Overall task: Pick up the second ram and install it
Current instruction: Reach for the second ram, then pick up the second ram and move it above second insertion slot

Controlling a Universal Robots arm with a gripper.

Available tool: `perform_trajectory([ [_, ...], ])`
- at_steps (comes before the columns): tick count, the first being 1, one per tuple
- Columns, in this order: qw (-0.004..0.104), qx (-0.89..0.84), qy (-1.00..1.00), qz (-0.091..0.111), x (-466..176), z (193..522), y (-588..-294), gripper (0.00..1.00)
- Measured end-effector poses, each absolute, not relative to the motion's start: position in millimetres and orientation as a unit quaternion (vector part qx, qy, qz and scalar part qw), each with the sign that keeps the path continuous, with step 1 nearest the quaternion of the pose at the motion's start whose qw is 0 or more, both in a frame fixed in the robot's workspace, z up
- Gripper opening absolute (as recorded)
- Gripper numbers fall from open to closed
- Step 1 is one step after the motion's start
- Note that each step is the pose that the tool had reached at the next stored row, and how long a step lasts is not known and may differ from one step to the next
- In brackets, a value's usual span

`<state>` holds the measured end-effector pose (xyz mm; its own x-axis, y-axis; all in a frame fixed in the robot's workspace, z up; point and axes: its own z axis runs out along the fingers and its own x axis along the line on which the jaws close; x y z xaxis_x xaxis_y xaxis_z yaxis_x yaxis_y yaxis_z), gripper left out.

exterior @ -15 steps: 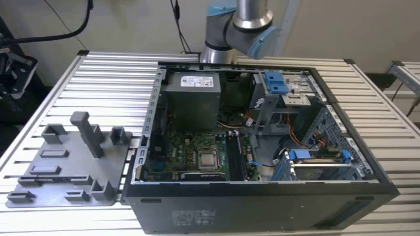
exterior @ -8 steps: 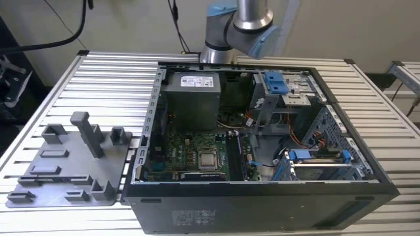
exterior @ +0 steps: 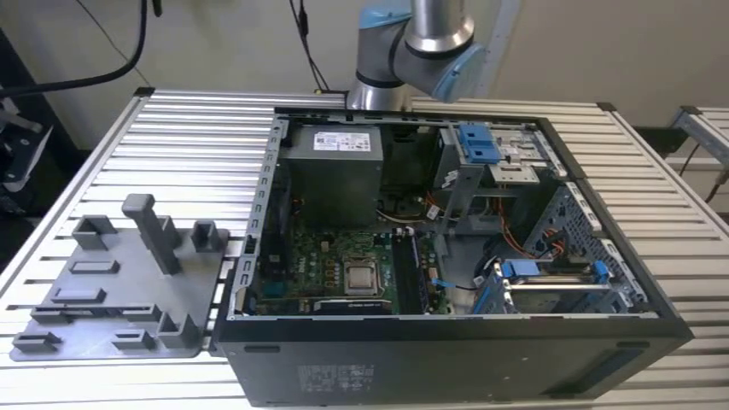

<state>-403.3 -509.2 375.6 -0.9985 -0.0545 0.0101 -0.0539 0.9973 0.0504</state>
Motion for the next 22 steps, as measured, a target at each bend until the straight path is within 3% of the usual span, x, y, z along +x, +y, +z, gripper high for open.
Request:
perform_trajectory([
  [22, 0.006, 0.045, -0.999, -0.025, -403.3, 375.6, -509.3, 0.11],
])
